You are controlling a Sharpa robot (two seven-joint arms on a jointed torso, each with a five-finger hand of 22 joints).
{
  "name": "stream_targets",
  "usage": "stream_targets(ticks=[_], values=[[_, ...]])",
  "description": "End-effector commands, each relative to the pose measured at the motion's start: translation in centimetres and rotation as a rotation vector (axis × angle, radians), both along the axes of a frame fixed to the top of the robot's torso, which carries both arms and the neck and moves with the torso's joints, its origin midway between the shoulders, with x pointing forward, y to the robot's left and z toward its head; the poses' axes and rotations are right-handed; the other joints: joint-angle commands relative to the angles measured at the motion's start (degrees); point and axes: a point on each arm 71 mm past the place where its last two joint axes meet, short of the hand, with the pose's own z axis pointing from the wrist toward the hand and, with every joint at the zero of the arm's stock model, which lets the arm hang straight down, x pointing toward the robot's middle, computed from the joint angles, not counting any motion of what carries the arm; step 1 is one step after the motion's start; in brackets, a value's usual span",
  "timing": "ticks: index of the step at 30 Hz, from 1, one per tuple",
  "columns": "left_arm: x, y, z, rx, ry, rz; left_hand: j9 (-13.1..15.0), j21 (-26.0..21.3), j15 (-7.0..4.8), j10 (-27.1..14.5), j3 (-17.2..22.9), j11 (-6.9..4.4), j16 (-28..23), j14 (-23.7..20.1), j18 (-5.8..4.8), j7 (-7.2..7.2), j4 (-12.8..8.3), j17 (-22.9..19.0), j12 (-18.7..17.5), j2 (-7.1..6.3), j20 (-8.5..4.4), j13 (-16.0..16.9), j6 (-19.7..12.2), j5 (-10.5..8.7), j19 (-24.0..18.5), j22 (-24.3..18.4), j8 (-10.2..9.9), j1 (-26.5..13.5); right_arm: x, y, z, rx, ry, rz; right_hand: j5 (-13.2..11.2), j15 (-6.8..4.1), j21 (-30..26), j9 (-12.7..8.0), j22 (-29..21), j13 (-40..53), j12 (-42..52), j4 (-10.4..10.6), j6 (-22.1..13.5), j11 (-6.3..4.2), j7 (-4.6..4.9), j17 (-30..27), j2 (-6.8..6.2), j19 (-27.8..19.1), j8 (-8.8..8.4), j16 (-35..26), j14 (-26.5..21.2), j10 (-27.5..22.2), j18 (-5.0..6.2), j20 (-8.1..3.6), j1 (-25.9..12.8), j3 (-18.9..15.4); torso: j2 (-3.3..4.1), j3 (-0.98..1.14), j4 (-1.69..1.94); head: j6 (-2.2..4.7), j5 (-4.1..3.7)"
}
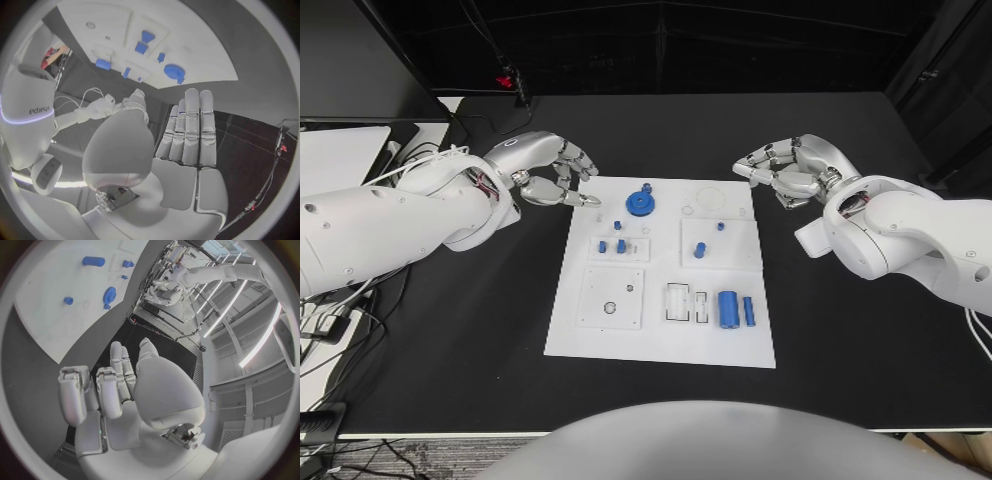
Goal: Assemble the parts on the task board
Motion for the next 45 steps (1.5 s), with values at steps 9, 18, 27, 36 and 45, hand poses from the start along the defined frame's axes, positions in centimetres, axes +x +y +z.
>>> stream_targets(ticks=[9,18,27,36,45], values=[[0.1,0.9,1.5,-0.689,0.122,0.174,-0.58,-13.24,4.26,-5.88,-0.42,2.49,-8.35,-15.36,-0.63,2.33,0.08,-6.63,1.42,1.24,3.5,-0.11,-4.33,1.16,-9.05,-8.4,0.84,-5.51,1.1,-0.2,0.2,-0.225,-0.113,0.08,-5.47,-0.76,0.19,-0.66,15.1,-17.3,-13.23,-0.24,-2.87,-0.16,-1.06,13.92,0.77,6.09,0.21,-0.68,5.6,-2.36,-0.42,-0.83,7.11,0.56,0.04,0.01,0.06,0.0,-0.71],[-0.3,0.4,1.3,-0.889,0.189,0.164,-0.98,-20.05,6.95,-11.21,1.57,4.24,-10.48,-24.91,-1.03,3.91,-0.01,-11.76,2.93,4.33,6.03,0.06,-8.35,-1.88,-15.72,-13.02,2.43,-9.07,1.0,2.3,-0.1,-0.582,-0.319,0.251,-14.13,0.27,0.19,-2.31,15.1,-31.57,-22.19,-0.03,-0.37,0.99,-3.8,13.32,0.31,6.09,-3.91,-0.93,5.48,1.36,-0.42,0.29,12.18,3.7,0.03,0.11,0.06,0.0,-2.84],[-0.9,-0.2,1.3,-0.922,0.185,0.161,-1.1,-21.92,7.61,-13.98,1.89,4.85,-8.36,-28.15,0.09,4.46,-0.06,-15.08,5.28,5.48,7.47,0.17,-11.31,-0.54,-15.49,-15.28,4.32,-7.97,1.1,4.2,-1.3,-0.805,-0.345,0.326,-14.4,-0.65,0.19,-2.5,15.1,-36.63,-25.95,0.0,2.83,0.22,-3.91,13.38,-1.16,6.09,-6.06,-0.83,5.48,3.03,-0.42,-0.55,13.58,5.67,0.01,0.02,-0.02,0.0,-3.26],[-0.9,0.0,1.2,-0.969,0.203,0.174,-1.01,-22.14,7.73,-14.48,1.74,4.8,-6.85,-29.72,0.29,4.46,-0.14,-16.27,6.74,6.02,7.67,0.19,-11.67,-0.74,-14.92,-15.93,5.77,-7.52,1.2,5.0,-2.2,-0.917,-0.33,0.358,-14.46,-1.18,0.19,-2.6,15.1,-38.93,-27.59,0.12,4.74,-0.4,-3.92,13.07,-2.4,6.09,-7.38,-0.99,5.42,5.17,-0.42,-1.16,12.97,6.33,0.03,-0.02,-0.07,0.0,-3.84],[-1.0,-0.3,1.1,-0.98,0.234,0.156,-0.93,-22.2,7.58,-14.14,1.63,4.56,-5.65,-29.89,0.39,4.2,-0.16,-16.98,7.86,6.72,7.64,0.21,-11.22,-0.79,-14.51,-16.3,6.81,-7.21,1.4,5.2,-2.8,-0.942,-0.309,0.362,-14.46,-0.33,0.19,-2.66,15.1,-40.54,-28.83,-0.07,5.71,0.32,-3.86,12.8,-3.66,6.09,-8.65,-1.12,5.36,6.71,-0.42,-0.68,13.34,7.39,0.01,0.0,0.02,0.0,-4.38]])
